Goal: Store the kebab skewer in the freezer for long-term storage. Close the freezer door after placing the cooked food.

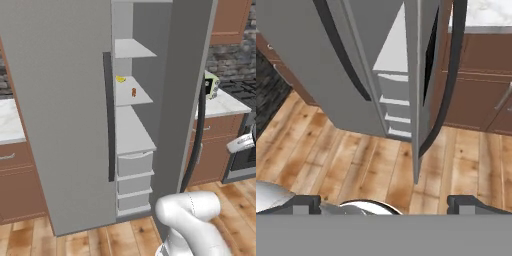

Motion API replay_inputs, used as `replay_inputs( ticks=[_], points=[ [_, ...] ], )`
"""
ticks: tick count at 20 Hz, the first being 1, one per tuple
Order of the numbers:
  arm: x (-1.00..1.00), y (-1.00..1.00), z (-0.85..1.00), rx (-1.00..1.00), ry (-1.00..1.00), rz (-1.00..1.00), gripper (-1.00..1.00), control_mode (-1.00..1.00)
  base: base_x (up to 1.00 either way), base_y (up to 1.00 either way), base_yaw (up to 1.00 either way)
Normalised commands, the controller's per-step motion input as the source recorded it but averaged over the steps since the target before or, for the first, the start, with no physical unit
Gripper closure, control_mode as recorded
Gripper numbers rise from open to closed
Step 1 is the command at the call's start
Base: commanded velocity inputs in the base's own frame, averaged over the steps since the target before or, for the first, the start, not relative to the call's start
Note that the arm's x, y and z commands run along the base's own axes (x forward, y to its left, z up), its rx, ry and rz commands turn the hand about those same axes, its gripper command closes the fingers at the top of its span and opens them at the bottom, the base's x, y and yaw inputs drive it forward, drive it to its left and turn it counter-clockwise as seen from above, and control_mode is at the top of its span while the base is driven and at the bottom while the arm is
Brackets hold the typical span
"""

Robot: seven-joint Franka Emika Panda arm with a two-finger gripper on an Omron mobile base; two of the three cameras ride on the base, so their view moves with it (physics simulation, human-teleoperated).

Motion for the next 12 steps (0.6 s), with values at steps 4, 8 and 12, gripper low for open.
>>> replay_inputs(
  ticks=[4, 8, 12],
  points=[
    [0.82, -0.39, 0.00, 0.02, 0.00, 0.13, -1.00, -1.00, 0.00, 0.00, 0.00],
    [0.70, -0.25, 0.00, 0.01, 0.00, 0.12, -1.00, -1.00, 0.00, 0.00, 0.00],
    [0.49, -0.04, -0.10, 0.00, 0.00, 0.05, -1.00, -1.00, 0.00, 0.00, 0.00]
  ],
)
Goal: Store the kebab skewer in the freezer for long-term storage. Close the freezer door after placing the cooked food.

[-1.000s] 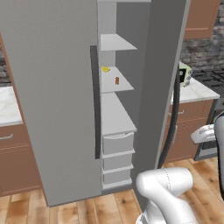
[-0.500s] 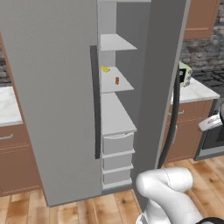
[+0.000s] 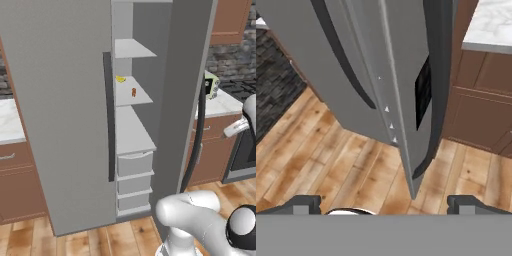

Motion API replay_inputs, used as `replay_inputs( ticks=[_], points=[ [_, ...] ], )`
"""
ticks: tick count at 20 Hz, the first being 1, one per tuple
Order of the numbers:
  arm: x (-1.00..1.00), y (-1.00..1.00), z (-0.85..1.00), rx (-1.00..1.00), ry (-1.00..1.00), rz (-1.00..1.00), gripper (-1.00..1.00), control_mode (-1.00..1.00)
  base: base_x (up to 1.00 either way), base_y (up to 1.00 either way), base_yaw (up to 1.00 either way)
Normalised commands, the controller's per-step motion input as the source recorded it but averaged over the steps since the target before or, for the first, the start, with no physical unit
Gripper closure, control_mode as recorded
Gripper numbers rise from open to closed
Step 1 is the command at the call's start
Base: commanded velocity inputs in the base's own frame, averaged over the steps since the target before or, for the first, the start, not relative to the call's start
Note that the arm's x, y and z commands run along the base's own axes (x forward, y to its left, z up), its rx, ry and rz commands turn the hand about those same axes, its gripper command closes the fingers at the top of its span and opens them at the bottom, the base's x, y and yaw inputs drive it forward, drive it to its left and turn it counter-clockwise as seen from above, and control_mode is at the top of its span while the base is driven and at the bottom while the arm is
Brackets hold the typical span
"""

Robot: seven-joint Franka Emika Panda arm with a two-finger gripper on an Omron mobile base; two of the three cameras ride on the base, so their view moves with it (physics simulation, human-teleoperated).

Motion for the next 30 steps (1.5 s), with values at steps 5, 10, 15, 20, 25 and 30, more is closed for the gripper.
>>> replay_inputs(
  ticks=[5, 10, 15, 20, 25, 30],
  points=[
    [0.42, -0.01, -0.24, 0.00, 0.00, 0.02, -1.00, -1.00, 0.00, 0.00, 0.00],
    [0.40, 0.00, -0.33, 0.00, -0.02, 0.00, -1.00, -1.00, 0.00, 0.00, 0.00],
    [0.41, 0.00, -0.37, 0.00, -0.03, 0.00, -1.00, -1.00, 0.00, 0.00, 0.00],
    [0.31, 0.00, -0.26, 0.00, -0.01, 0.00, -1.00, -1.00, 0.00, 0.00, 0.00],
    [0.33, 0.00, -0.20, 0.00, 0.00, 0.00, -1.00, -1.00, 0.00, 0.00, 0.00],
    [0.32, 0.00, -0.14, 0.00, 0.00, 0.00, -1.00, -1.00, 0.00, 0.00, 0.00]
  ],
)
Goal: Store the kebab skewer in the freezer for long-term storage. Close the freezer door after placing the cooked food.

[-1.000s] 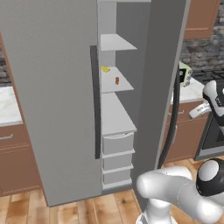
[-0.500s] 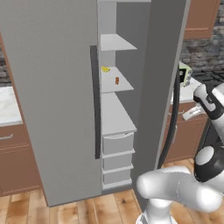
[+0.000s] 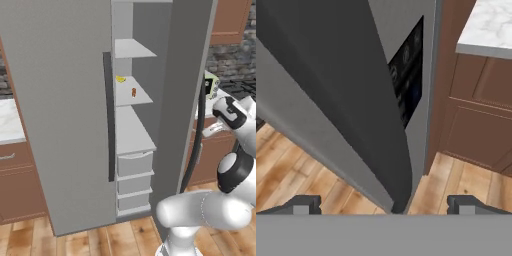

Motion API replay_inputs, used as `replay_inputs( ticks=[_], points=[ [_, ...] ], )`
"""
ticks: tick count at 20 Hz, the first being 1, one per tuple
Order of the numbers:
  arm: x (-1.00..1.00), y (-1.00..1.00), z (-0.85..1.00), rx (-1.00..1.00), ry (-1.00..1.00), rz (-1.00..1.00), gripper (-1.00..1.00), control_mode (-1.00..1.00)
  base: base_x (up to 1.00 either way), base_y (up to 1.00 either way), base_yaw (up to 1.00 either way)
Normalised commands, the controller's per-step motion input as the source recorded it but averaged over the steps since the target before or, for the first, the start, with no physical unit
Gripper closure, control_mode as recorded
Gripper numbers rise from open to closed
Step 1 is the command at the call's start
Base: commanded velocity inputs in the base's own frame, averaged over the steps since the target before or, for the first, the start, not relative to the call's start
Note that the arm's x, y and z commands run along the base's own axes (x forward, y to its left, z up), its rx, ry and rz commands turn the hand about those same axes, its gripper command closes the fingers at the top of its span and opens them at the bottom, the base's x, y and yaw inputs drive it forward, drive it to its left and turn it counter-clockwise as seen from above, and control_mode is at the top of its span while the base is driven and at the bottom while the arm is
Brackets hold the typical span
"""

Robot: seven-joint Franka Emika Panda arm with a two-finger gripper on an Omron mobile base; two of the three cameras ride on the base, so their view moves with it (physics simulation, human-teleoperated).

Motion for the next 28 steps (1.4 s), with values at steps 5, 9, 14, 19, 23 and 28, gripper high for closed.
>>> replay_inputs(
  ticks=[5, 9, 14, 19, 23, 28],
  points=[
    [0.19, 0.00, -0.14, 0.00, 0.00, 0.00, -1.00, -1.00, 0.00, 0.00, 0.00],
    [0.15, 0.01, -0.15, 0.00, 0.00, 0.00, -1.00, -1.00, 0.00, 0.00, 0.00],
    [0.06, 0.13, -0.12, 0.00, 0.00, 0.00, -1.00, -1.00, 0.00, 0.00, 0.00],
    [0.00, 0.39, -0.05, 0.00, -0.01, 0.02, -1.00, -1.00, 0.00, 0.00, 0.00],
    [0.00, 0.37, 0.00, 0.00, -0.02, 0.02, -1.00, -1.00, 0.00, 0.00, 0.00],
    [0.00, 0.50, 0.00, 0.00, -0.01, 0.01, -1.00, -1.00, 0.00, 0.00, 0.00]
  ],
)
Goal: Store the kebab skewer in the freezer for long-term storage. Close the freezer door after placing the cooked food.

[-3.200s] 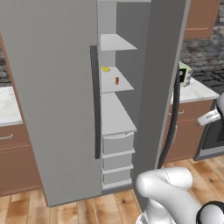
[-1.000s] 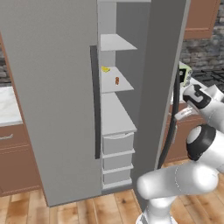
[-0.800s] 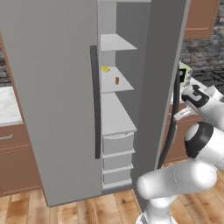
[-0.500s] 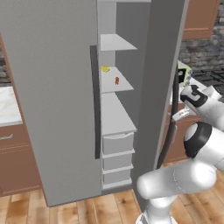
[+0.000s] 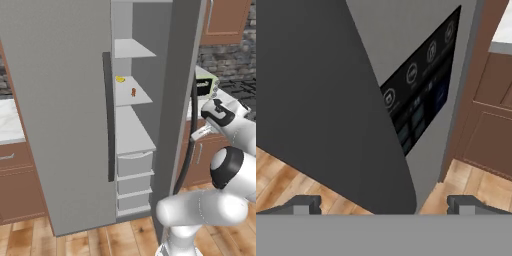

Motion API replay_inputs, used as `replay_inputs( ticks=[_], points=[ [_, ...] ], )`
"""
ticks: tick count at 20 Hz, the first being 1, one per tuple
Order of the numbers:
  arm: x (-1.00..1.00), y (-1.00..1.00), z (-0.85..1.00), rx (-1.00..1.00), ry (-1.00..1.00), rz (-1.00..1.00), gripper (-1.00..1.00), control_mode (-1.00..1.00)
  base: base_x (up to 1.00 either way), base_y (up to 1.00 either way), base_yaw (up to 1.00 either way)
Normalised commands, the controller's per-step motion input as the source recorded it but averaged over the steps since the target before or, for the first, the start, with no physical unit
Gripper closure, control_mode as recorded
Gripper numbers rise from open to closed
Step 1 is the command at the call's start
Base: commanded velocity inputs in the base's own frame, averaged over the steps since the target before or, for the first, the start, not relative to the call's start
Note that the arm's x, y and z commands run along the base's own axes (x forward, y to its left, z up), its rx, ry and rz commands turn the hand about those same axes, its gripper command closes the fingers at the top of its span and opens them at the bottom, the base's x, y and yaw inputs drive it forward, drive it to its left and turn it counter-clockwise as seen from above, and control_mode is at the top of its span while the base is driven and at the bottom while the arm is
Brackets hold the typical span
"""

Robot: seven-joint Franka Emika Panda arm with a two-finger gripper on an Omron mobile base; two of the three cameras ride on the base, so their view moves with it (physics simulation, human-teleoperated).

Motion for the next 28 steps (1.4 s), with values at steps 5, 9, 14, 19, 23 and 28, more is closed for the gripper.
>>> replay_inputs(
  ticks=[5, 9, 14, 19, 23, 28],
  points=[
    [0.00, 0.65, 0.00, 0.00, -0.01, 0.00, -1.00, -1.00, 0.00, 0.00, 0.00],
    [0.00, 0.71, 0.00, 0.00, -0.02, 0.00, -1.00, -1.00, 0.00, 0.00, 0.00],
    [0.10, 0.68, 0.00, 0.00, 0.00, 0.00, -1.00, -1.00, 0.00, 0.00, 0.00],
    [0.27, 0.63, 0.00, 0.00, 0.00, -0.01, -1.00, -1.00, 0.00, 0.00, 0.00],
    [0.36, 0.51, 0.00, 0.00, 0.00, -0.03, -1.00, -1.00, 0.00, 0.00, 0.00],
    [0.44, 0.27, 0.00, 0.00, 0.00, -0.02, -1.00, -1.00, 0.00, 0.00, 0.00]
  ],
)
